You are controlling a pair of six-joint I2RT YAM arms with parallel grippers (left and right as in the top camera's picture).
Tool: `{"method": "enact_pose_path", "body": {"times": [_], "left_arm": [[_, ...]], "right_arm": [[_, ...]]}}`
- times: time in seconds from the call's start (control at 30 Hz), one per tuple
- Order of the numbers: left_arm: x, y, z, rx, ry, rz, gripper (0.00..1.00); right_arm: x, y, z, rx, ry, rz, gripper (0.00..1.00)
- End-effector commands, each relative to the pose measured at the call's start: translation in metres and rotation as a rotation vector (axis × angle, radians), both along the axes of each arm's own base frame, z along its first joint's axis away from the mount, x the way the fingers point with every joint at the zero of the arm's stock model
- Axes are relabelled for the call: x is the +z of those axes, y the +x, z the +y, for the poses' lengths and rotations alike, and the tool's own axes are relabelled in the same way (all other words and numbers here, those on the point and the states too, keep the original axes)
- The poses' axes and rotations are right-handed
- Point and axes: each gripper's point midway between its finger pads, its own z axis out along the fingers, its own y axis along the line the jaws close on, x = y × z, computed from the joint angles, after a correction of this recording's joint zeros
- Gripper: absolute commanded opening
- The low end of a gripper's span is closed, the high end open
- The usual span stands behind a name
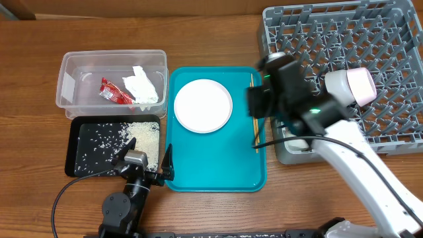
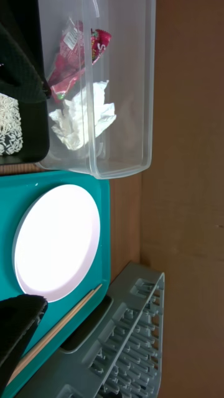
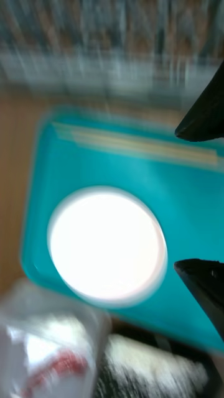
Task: Sort waste into correct bins and load items into the dishwasher
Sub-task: 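Grasp the white plate rim with the right gripper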
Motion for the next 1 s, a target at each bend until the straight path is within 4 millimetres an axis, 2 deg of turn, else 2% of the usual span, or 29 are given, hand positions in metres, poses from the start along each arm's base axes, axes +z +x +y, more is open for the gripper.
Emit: {"method": "enact_pose_path", "body": {"times": [0.0, 0.13, 0.27, 0.43, 0.57, 0.63, 0.67, 0.7, 0.73, 0.83, 0.97], "left_arm": [[-0.001, 0.000, 0.000, -0.001, -0.007, 0.001, 1.00], [-0.001, 0.000, 0.000, -0.001, -0.007, 0.001, 1.00], [-0.001, 0.000, 0.000, -0.001, -0.007, 0.001, 1.00], [-0.001, 0.000, 0.000, -0.001, -0.007, 0.001, 1.00], [-0.001, 0.000, 0.000, -0.001, -0.007, 0.001, 1.00], [-0.001, 0.000, 0.000, -0.001, -0.007, 0.001, 1.00], [-0.001, 0.000, 0.000, -0.001, -0.007, 0.001, 1.00], [-0.001, 0.000, 0.000, -0.001, -0.007, 0.001, 1.00], [-0.001, 0.000, 0.000, -0.001, -0.007, 0.001, 1.00], [-0.001, 0.000, 0.000, -0.001, -0.007, 0.001, 1.00], [-0.001, 0.000, 0.000, -0.001, -0.007, 0.001, 1.00]], "right_arm": [[-0.058, -0.018, 0.042, -0.060, 0.131, 0.231, 0.61], [-0.105, 0.005, 0.038, -0.215, 0.070, 0.260, 0.61], [-0.140, 0.025, 0.047, -0.236, 0.075, 0.268, 0.61], [-0.176, 0.033, 0.053, -0.240, 0.058, 0.290, 0.44], [-0.203, 0.026, 0.047, -0.309, 0.035, 0.361, 0.30], [-0.213, 0.022, 0.045, -0.318, 0.018, 0.388, 0.26], [-0.217, 0.020, 0.043, -0.319, 0.008, 0.399, 0.19], [-0.217, 0.018, 0.042, -0.320, 0.003, 0.405, 0.08], [-0.216, 0.017, 0.042, -0.320, 0.000, 0.408, 0.04], [-0.193, 0.020, 0.043, -0.304, 0.015, 0.379, 0.04], [-0.130, 0.034, 0.039, -0.243, 0.011, 0.226, 0.04]]}}
